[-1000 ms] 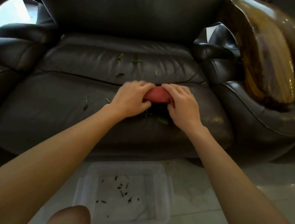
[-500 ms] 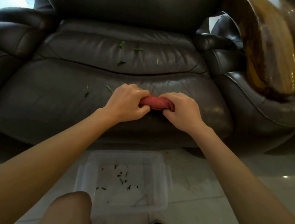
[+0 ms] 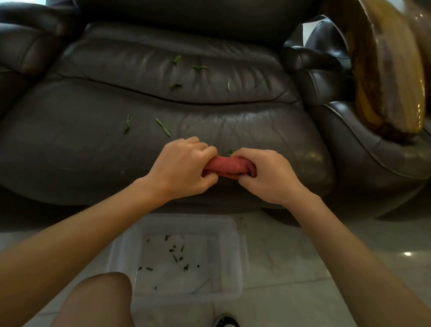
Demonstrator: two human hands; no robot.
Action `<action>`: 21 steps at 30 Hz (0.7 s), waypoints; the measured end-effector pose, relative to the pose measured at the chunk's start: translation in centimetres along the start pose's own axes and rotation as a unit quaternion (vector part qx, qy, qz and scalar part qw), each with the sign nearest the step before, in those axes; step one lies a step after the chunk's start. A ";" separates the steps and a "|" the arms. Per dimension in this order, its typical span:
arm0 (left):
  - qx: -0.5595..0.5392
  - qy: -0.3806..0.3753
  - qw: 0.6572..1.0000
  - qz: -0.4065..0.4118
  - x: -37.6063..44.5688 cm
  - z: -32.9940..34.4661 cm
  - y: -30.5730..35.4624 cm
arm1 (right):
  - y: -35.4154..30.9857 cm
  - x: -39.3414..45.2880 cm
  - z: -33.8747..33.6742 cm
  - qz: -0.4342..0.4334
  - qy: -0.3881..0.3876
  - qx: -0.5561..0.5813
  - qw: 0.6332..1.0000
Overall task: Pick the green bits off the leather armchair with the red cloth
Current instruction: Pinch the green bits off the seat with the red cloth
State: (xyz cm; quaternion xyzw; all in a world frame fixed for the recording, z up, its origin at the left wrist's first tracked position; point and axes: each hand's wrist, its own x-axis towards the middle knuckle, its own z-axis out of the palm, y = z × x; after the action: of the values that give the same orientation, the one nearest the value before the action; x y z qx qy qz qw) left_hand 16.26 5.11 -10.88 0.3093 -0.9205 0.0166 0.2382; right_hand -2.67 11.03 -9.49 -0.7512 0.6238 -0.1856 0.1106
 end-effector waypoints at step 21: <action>-0.012 0.006 1.000 -0.023 2.1 1.0 -1.2 | 0.6 2.1 0.9 0.011 0.097 -0.094 0.991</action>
State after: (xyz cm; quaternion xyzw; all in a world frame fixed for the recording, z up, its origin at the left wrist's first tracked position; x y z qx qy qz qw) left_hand 15.05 2.83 -10.93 0.3279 -0.9117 0.0022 0.2474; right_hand -2.46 8.76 -10.22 -0.7300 0.6541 -0.1972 -0.0198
